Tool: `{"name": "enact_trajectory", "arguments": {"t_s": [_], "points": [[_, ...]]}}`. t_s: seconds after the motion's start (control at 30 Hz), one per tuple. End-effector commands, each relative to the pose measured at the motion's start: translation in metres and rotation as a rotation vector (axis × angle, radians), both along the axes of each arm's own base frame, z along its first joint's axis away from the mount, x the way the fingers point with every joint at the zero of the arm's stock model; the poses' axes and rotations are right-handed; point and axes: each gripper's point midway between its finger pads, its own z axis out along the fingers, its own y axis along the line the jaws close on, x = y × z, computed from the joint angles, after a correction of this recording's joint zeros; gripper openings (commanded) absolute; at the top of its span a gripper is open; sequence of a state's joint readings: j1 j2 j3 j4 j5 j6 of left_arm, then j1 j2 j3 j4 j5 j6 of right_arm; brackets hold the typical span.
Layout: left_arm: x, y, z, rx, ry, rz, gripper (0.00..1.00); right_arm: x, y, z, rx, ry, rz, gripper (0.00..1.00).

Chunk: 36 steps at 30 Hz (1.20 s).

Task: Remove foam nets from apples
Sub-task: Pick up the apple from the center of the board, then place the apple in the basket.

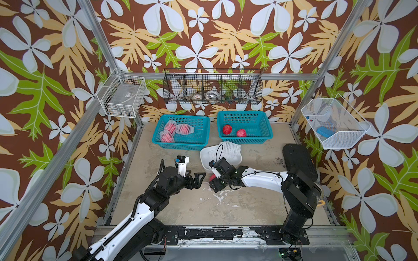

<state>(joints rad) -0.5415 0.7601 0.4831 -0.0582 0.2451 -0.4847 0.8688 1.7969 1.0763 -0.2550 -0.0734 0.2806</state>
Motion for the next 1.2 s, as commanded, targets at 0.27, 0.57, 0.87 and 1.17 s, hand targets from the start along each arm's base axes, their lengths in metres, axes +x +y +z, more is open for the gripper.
{"name": "enact_trajectory", "arguments": {"t_s": [0.27,0.57,0.87,1.17], "points": [[-0.026,-0.014,0.006,0.018,0.032,-0.091,0.99,0.010,0.012,0.049,0.126,-0.038,0.030,0.40],[0.034,0.005,0.109,0.085,-0.441,0.121,1.00,0.082,-0.014,0.175,0.377,-0.209,-0.079,0.38],[0.094,-0.053,0.114,0.034,-0.454,-0.018,1.00,0.255,-0.152,0.181,0.182,-0.334,-0.574,0.37],[0.124,-0.053,0.080,0.125,-0.383,0.049,1.00,0.327,-0.244,0.127,0.000,-0.305,-0.781,0.37]]}}
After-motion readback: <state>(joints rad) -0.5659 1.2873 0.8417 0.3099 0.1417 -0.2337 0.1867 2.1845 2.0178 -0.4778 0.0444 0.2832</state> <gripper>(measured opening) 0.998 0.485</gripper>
